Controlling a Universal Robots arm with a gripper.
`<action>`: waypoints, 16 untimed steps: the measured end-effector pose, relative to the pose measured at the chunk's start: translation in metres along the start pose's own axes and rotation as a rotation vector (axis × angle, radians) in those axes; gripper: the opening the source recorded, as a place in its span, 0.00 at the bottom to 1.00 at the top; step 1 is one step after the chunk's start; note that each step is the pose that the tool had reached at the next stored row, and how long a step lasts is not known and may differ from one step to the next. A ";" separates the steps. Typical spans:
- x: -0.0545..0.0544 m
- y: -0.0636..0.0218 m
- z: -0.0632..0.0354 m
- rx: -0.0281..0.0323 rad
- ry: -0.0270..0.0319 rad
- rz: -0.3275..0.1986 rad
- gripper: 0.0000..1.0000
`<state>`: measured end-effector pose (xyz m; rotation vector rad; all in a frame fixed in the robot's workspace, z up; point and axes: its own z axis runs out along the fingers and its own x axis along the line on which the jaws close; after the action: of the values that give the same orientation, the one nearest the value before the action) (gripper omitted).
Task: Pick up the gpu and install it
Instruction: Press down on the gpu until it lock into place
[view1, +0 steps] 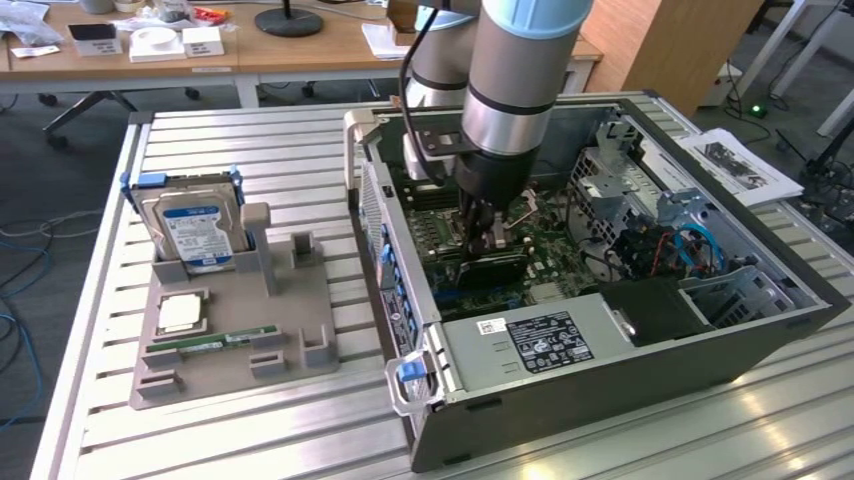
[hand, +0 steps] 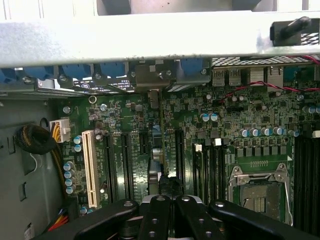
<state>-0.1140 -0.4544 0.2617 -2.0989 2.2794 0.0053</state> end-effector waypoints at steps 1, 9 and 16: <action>0.000 0.0004 0.0002 -0.0001 0.0004 0.000 0.11; 0.000 0.0015 0.0012 -0.0001 -0.0001 0.000 0.11; 0.000 0.0015 0.0013 -0.0001 -0.0001 0.000 0.11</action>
<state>-0.1155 -0.4544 0.2604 -2.0990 2.2792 0.0056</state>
